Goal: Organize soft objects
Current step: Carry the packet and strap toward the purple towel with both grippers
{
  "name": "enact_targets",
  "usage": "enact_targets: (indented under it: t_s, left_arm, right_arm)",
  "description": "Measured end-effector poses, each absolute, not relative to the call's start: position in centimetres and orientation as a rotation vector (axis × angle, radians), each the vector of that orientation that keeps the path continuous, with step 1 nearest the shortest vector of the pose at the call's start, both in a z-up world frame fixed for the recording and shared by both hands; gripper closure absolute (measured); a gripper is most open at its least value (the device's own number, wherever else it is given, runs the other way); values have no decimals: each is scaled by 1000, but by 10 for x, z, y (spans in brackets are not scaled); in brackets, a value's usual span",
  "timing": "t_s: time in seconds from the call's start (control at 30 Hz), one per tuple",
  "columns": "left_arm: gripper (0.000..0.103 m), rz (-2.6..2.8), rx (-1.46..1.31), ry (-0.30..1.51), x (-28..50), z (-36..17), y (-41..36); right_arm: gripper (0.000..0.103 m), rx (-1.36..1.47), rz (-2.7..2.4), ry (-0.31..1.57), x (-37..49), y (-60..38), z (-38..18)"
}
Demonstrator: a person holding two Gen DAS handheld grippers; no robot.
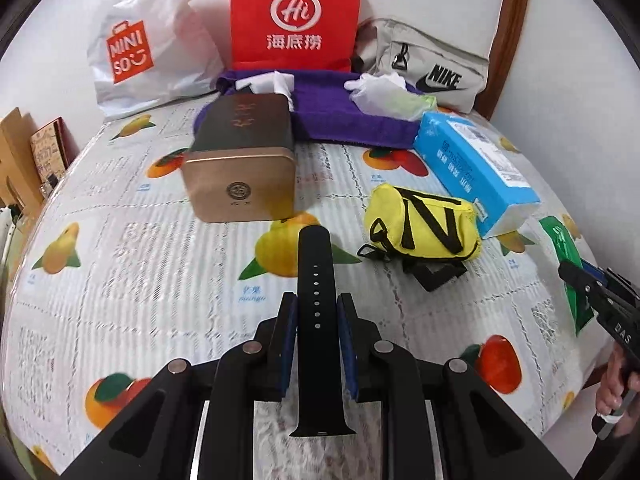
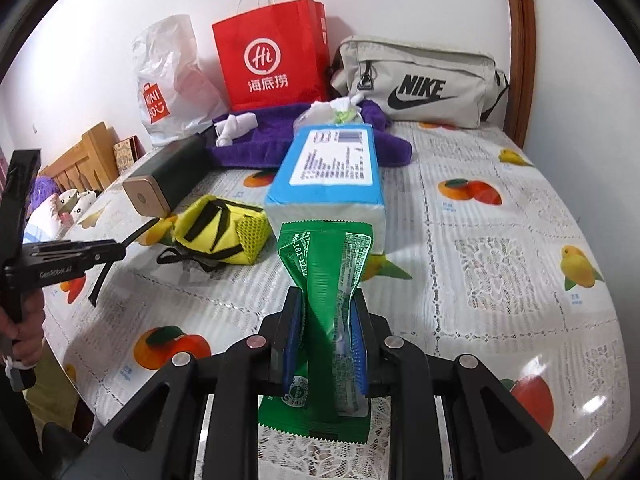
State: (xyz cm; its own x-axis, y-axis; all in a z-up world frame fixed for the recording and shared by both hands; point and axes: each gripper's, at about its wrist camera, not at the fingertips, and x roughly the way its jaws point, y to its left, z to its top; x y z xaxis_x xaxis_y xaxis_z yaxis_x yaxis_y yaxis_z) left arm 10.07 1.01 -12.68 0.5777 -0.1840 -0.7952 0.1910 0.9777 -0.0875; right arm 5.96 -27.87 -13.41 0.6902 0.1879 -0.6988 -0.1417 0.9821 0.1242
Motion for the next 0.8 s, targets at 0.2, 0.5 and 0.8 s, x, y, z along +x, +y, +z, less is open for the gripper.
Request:
enact_targets:
  t_s: [0.2, 0.5, 0.8]
  left_arm:
    - [83, -201, -5, 888, 89, -113, 25]
    - [83, -188, -27, 835, 91, -86, 37]
    - [83, -174, -37, 801, 112, -64, 42]
  right_arm:
    - [80, 36, 186, 753, 58, -271, -117]
    - [80, 11, 218, 709, 69, -260, -95]
    - [80, 13, 275, 674, 89, -257, -76]
